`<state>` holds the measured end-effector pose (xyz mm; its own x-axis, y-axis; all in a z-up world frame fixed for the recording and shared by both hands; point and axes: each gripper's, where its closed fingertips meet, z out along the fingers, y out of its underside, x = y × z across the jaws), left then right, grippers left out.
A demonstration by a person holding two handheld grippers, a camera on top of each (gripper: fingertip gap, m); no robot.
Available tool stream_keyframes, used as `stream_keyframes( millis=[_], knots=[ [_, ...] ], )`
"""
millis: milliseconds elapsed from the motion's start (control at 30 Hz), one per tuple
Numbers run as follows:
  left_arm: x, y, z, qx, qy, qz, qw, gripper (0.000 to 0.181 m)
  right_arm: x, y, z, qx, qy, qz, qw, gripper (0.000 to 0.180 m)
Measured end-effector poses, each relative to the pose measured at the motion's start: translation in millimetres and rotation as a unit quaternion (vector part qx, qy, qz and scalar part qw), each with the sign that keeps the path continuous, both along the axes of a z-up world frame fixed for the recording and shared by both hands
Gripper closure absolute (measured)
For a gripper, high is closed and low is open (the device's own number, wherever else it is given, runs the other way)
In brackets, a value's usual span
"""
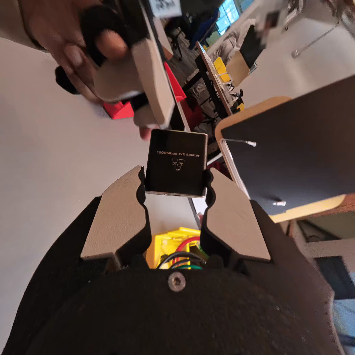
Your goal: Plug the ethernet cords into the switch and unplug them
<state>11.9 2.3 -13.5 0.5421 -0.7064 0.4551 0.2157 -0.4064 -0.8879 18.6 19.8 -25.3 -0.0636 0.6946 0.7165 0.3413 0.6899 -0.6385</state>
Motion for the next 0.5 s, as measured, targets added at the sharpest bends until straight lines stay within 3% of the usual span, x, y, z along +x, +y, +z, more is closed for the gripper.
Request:
stream_keyframes(
  millis=[267, 500],
  knots=[
    [-59, 3, 32, 0.086, 0.042, 0.117, 0.988, 0.127, 54, 100, 15, -0.102, -0.004, -0.109, 0.989, 0.119],
    [-75, 1, 42, 0.100, 0.034, 0.143, 0.984, 0.128, 68, 206, -4, -0.184, -0.034, -0.211, 0.959, 0.119]
  ],
)
